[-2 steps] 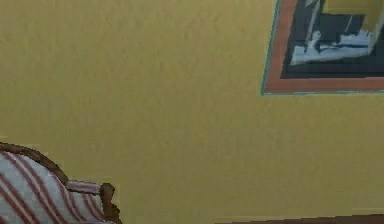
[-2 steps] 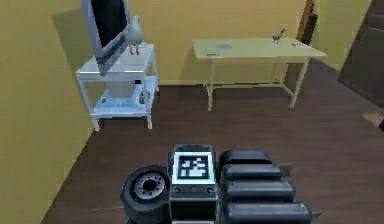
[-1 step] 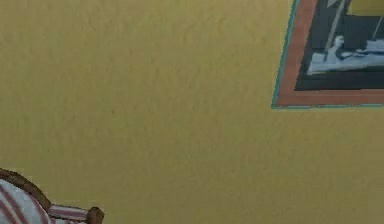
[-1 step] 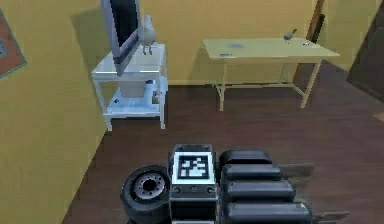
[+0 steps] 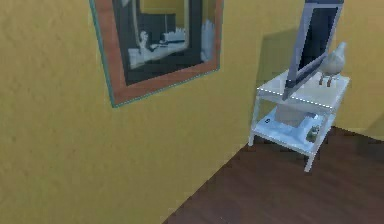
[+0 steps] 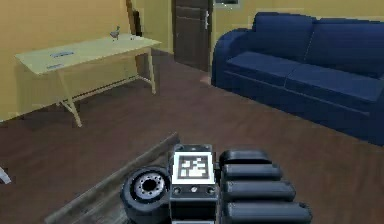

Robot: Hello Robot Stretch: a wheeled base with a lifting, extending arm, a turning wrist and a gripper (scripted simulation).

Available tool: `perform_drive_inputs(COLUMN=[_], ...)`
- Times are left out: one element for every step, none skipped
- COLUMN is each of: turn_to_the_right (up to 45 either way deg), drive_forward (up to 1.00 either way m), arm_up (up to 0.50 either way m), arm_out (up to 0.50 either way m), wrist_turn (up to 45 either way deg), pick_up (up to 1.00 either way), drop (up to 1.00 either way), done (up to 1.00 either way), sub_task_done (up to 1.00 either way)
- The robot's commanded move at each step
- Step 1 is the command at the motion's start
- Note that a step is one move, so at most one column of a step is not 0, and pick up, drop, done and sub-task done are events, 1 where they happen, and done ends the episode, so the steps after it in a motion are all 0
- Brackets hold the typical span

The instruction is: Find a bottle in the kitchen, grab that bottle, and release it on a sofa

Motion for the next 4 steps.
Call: perform_drive_inputs(turn_to_the_right=[39.0, -45.0, -45.0, -3.0], drive_forward=[0.00, 0.00, 0.00, 0.00], arm_up=[0.00, 0.00, 0.00, 0.00], arm_out=[0.00, 0.00, 0.00, 0.00], wrist_turn=[0.0, 0.0, 0.0, 0.0], pick_up=[0.00, 0.00, 0.00, 0.00], drop=[0.00, 0.00, 0.00, 0.00], done=[0.00, 0.00, 0.00, 0.00], sub_task_done=[0.00, 0.00, 0.00, 0.00])
